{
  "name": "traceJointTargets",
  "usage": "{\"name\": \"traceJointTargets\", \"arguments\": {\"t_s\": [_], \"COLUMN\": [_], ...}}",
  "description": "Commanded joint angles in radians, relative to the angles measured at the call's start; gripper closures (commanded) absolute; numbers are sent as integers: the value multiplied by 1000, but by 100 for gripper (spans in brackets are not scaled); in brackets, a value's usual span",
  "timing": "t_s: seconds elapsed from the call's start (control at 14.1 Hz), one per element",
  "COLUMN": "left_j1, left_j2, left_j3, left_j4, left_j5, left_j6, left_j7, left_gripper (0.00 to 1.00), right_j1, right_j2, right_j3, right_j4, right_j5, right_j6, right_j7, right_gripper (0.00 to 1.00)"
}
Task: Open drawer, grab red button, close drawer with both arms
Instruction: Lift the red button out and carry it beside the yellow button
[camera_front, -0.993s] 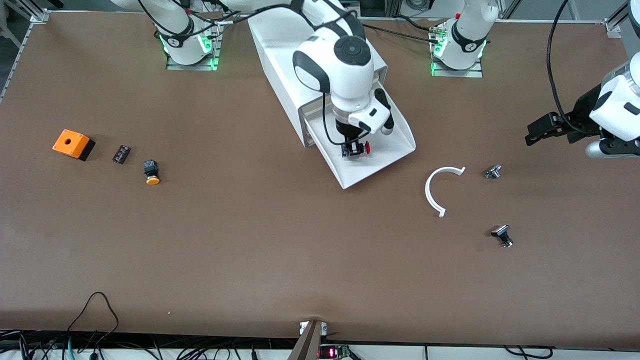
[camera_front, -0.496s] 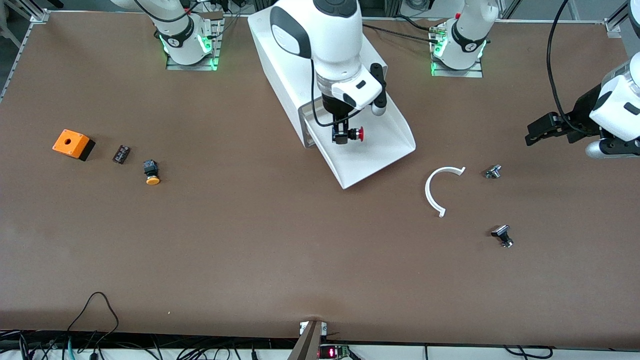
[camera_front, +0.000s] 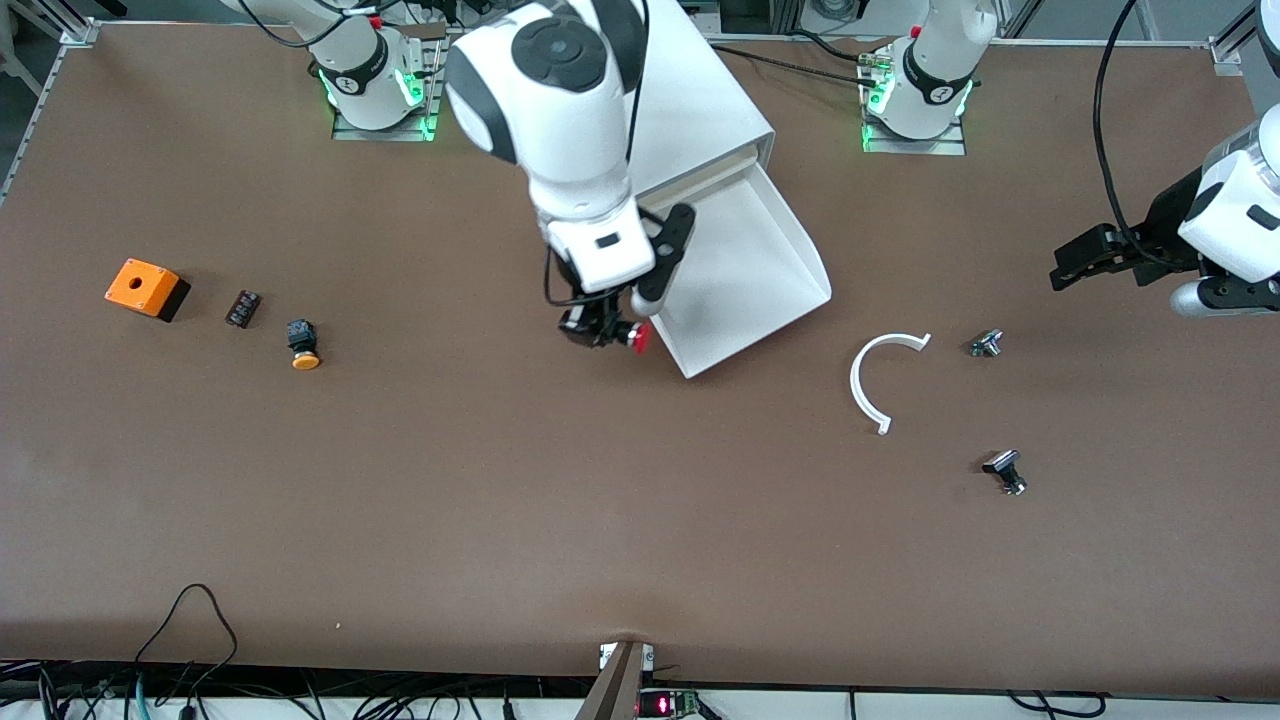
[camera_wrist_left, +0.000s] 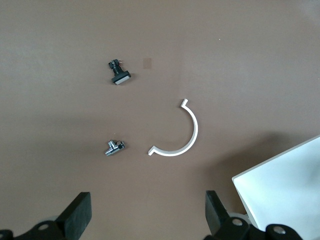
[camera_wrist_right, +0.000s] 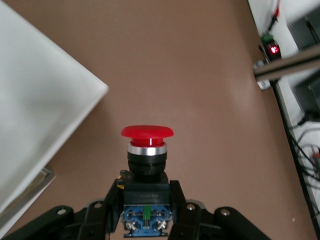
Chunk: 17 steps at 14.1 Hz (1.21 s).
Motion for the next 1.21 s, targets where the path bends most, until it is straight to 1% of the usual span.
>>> {"name": "traceJointTargets", "arguments": {"t_s": [0.0, 0.43, 0.57, 0.71, 0.92, 0.99, 1.06, 1.13], "left_j1": [4, 2, -5, -4, -1, -5, -2, -5], "left_j2": [13, 22, 57, 111, 111, 123, 158, 153], "left_j3": [-2, -2, -5, -9, -12, -12, -14, -14], "left_j4": [29, 31, 34, 48, 46, 48, 48, 45], "left_j5": [5, 13, 22, 28, 27, 27, 25, 25], "left_j6": [-26, -24, -24, -26, -40, -44, -44, -46], "left_j7": [2, 5, 1, 0, 2, 0, 4, 1], "left_gripper": [0, 0, 0, 0, 0, 0, 0, 0], "right_j1": [-43, -160, -198, -221, -255, -280, -297, -306], "right_j2": [5, 8, 34, 56, 79, 93, 97, 88], "right_j3": [-1, -2, -2, -1, -1, -1, 1, 1], "right_j4": [-15, -88, -105, -111, -114, -119, -152, -221], "right_j5": [12, 14, 14, 15, 20, 39, 58, 75], "right_j6": [-1, -7, 8, 27, 33, 45, 77, 138], "right_j7": [45, 129, 179, 179, 180, 176, 174, 174], "right_gripper": [61, 65, 66, 68, 68, 68, 68, 68]}}
